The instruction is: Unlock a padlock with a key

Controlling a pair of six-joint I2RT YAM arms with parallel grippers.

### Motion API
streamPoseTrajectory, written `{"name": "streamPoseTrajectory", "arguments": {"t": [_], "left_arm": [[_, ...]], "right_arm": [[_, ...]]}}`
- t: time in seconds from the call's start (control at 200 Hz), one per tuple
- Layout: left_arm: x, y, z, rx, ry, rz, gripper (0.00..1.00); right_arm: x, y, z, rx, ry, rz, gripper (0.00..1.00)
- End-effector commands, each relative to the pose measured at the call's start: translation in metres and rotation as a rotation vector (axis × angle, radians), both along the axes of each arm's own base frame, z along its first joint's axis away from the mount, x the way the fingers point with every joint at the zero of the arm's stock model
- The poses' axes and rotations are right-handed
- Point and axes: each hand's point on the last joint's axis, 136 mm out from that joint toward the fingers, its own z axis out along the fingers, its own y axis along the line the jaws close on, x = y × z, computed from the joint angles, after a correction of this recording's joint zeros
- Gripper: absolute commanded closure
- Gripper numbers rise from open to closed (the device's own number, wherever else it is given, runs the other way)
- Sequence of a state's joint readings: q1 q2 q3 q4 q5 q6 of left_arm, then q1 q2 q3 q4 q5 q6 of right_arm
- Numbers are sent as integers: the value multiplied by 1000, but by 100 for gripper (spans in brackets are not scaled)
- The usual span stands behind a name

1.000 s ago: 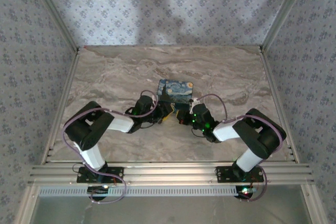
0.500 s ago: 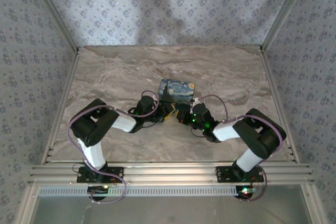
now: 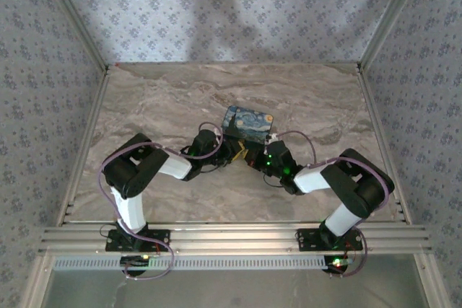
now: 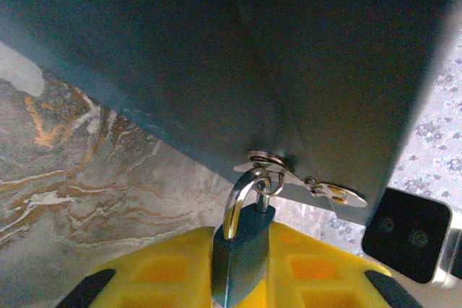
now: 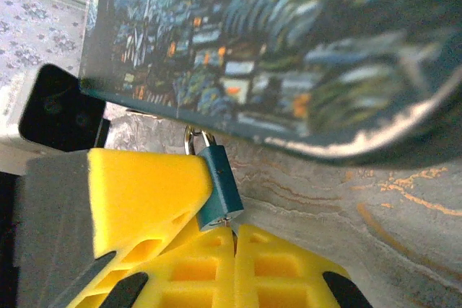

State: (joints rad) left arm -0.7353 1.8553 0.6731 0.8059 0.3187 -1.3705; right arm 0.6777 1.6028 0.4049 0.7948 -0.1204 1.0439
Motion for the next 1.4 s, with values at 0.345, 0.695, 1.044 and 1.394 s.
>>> {"name": "streamPoseTrajectory", "arguments": {"t": [0.345, 0.695, 1.044, 1.394], "left_arm": [[-2, -8, 13, -18, -8, -7, 94], [-6, -6, 30, -29, 6, -2, 96], [-8, -6, 42, -55, 36, 5, 100], [-9, -5, 52, -70, 30, 5, 100]], "right_arm": [[-8, -33, 12, -143, -87, -21, 59], [-21, -39, 83, -678, -657, 243, 36], [-57, -16, 71, -1121, -1157, 657, 32], [-48, -16, 35, -1269, -1171, 740, 32]]}}
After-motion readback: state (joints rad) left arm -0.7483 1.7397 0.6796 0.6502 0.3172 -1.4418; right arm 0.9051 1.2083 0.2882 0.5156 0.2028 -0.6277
